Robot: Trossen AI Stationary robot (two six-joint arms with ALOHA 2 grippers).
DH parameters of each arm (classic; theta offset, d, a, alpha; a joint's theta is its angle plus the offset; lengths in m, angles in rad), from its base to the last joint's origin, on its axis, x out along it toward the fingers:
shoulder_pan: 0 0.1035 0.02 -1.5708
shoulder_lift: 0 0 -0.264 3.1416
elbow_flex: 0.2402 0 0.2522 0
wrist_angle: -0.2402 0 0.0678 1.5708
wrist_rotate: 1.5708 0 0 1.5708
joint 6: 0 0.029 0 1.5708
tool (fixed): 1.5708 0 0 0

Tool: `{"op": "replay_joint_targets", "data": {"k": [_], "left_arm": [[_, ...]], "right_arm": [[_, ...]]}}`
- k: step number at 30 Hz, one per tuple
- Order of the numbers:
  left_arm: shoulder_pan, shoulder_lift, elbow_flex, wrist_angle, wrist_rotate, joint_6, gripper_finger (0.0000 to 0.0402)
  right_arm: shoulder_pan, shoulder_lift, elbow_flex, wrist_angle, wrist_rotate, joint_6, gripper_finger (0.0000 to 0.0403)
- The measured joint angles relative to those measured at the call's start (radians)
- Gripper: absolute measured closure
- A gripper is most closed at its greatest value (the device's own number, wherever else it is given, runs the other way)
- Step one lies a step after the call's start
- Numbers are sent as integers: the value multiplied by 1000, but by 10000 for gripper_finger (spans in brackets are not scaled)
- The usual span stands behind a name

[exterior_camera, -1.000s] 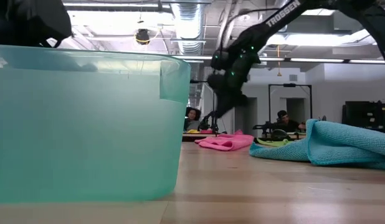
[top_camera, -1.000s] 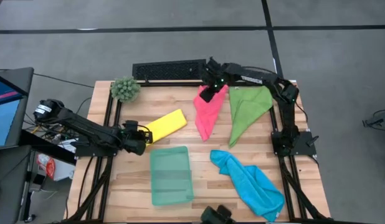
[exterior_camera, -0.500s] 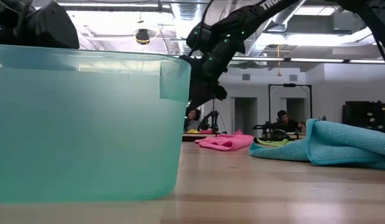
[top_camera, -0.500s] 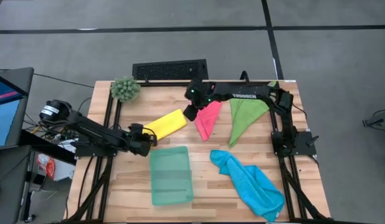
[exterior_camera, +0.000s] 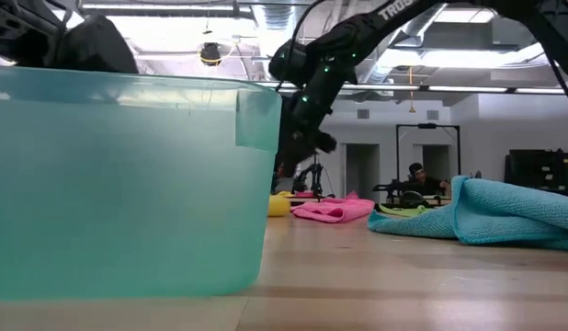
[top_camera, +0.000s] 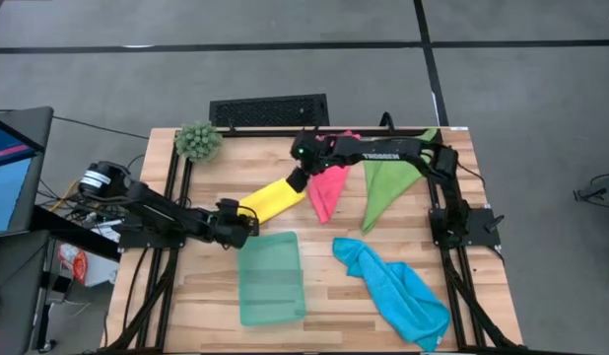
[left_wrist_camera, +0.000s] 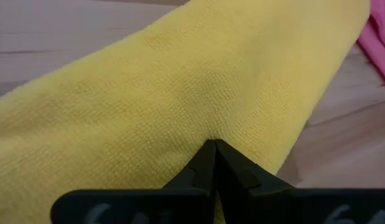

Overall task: Fold microfiber towels
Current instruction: Fold the yellow towel

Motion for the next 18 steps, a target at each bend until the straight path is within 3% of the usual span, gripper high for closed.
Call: {"op": "replay_joint_targets", "data": {"k": [5,12,18], "left_arm": [[103,8,0,71,66,146,401],[245,0,-1,96,139,309,402],[303,-14,-3,121,191,386,402]], "right_arm": [[5,58,-1,-30,-76,16,205],[-18,61,3,-57,-72,25,209],[-41,43,3,-57,-113,24,211]]}}
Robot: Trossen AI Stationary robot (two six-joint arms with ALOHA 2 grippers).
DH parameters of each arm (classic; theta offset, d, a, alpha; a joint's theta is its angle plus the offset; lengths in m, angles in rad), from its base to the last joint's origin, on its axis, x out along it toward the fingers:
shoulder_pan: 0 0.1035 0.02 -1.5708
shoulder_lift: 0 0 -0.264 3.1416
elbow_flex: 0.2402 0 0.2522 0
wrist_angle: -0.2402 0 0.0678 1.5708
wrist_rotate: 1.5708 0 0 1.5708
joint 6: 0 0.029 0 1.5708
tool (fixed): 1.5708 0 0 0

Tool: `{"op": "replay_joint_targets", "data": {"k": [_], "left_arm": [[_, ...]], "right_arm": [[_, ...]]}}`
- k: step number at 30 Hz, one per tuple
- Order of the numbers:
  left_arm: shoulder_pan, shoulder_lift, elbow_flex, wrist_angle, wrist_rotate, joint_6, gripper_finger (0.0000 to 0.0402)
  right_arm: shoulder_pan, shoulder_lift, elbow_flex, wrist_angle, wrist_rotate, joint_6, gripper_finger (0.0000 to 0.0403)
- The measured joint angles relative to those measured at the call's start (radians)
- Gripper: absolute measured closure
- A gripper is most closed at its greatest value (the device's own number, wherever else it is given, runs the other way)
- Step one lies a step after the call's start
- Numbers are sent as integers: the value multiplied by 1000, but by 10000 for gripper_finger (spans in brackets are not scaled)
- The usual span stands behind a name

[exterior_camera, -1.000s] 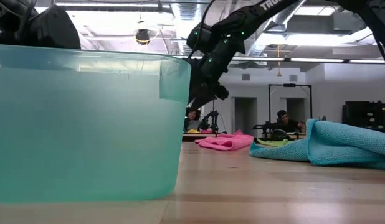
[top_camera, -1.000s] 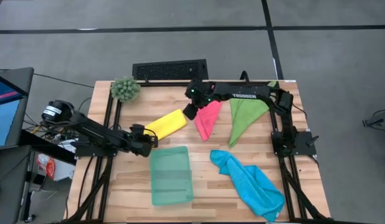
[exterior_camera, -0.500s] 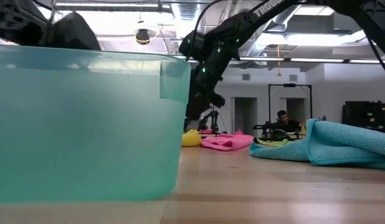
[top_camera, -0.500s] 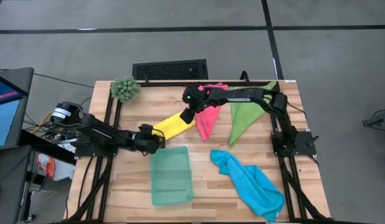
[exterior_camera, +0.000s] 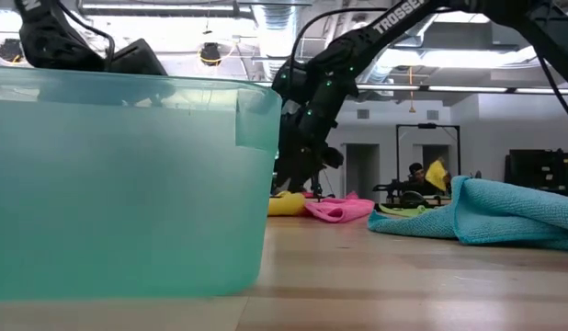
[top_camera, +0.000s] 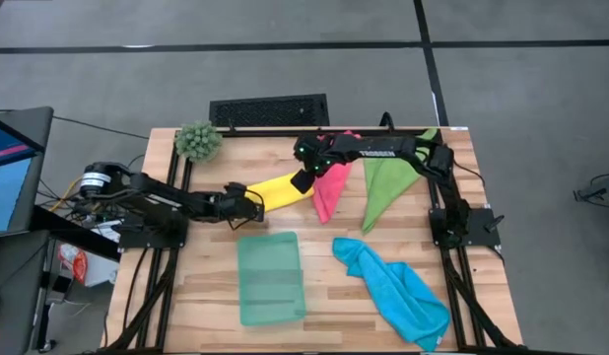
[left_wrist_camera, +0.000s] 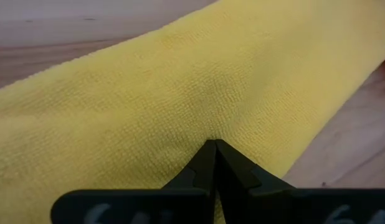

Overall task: Fold microfiber towels
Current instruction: Fold the yellow towel

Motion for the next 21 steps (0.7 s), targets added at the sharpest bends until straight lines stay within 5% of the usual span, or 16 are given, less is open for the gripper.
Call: {"op": "replay_joint_targets", "data": {"k": [5,14,21], "left_arm": [[24,-92,-4,38,7,46,401],[81,-296,42,24,-13,162,401],[135,-206,44,136,91,227,401]], "right_arm": [[17,-5,1,20,-97,-36,219],[5,-8,0,-22,-65,-30,237],[-37,-32,1,-149,-42,-21,229]]}}
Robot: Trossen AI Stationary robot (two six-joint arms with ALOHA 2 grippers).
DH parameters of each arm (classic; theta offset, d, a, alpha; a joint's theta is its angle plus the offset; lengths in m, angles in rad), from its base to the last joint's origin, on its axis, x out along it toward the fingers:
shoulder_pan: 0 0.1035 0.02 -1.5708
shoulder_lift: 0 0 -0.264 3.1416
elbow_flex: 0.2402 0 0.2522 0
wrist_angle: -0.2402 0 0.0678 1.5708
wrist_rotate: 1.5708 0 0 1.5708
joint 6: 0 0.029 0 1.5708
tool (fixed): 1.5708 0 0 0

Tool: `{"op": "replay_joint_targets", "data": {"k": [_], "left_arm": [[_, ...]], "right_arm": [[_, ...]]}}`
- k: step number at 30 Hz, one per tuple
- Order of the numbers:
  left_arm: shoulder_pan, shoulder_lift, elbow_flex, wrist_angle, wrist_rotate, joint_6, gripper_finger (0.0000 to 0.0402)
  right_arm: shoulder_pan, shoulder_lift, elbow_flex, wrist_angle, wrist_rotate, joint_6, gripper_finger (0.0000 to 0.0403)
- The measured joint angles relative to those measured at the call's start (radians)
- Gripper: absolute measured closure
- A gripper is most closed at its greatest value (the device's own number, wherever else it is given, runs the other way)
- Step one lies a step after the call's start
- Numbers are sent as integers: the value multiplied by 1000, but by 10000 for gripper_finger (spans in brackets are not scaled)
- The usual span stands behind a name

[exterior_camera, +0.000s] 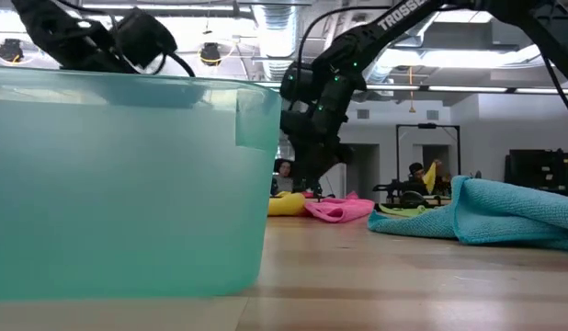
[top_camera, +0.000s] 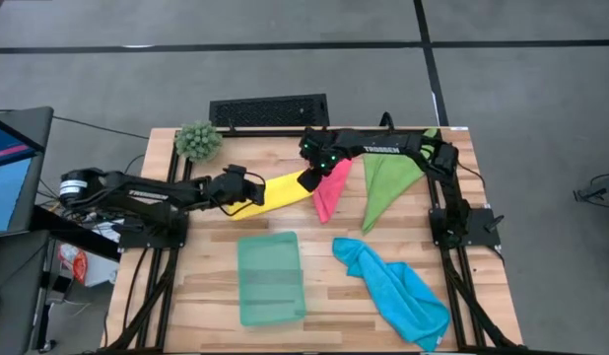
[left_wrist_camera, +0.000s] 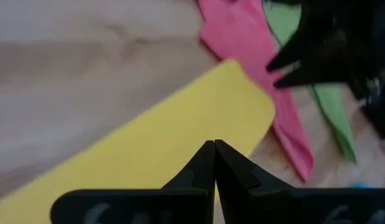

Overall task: Fold microfiber towels
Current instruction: Fold the yellow towel

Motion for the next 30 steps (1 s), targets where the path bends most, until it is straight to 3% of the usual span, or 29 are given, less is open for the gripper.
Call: {"op": "replay_joint_targets", "data": {"k": [8,16,30], "left_arm": [[27,226,2,264,119,45,401],[55,388,6,240,146,34,401],[59,398,8,173,156,-10,402]], "right_arm": [[-2,15,0,40,12,20,182],[19,15,0,73,79,27,178],[46,66,-2,126,107,29,182]]}}
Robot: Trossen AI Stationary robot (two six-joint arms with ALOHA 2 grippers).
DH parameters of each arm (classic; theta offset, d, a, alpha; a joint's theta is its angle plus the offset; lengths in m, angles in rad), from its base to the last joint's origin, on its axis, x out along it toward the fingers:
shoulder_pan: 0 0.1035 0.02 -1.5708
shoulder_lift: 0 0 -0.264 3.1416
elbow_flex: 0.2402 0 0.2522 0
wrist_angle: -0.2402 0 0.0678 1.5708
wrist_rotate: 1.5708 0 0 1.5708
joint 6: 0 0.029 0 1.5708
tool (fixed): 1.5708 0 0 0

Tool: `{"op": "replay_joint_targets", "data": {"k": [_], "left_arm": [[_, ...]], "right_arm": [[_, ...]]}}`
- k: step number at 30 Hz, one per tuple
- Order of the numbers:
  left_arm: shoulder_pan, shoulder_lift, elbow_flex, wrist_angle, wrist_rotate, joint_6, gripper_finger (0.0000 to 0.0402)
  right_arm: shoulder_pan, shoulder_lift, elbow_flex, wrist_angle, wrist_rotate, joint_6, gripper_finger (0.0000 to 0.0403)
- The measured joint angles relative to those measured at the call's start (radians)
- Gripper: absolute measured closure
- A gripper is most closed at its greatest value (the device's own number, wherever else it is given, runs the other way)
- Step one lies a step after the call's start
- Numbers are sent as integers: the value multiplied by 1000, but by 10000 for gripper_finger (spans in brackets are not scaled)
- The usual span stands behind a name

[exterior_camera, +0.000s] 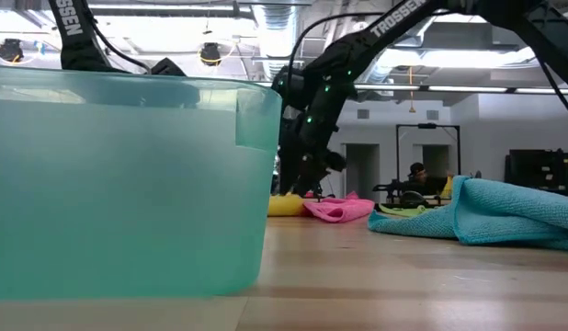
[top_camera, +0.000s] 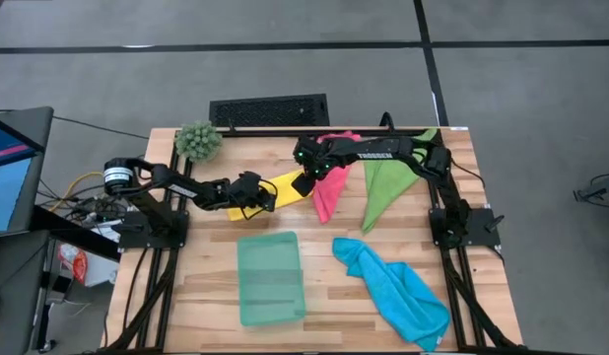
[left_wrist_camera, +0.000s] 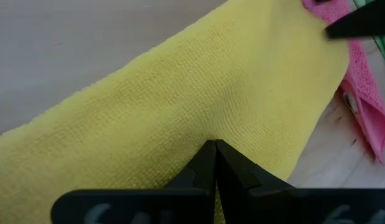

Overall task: Fold microfiber towels
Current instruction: Fold the yellow towel

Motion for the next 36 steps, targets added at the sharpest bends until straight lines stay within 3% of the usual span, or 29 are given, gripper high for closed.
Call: {"op": "replay_joint_targets", "data": {"k": [19,23,29,36], "left_arm": [[0,2,-2,10,3,-15,402],[0,2,-3,13,2,-14,401],[0,4,-5,40,-10,-16,401],[0,10,54,12,37,20,401]], "right_arm": [[21,99,10,45,-52,-4,189],[22,87,23,32,-49,-10,241],[9,86,47,-17,-113,-13,381],[8,87,86,-73,-137,-2,381]]}}
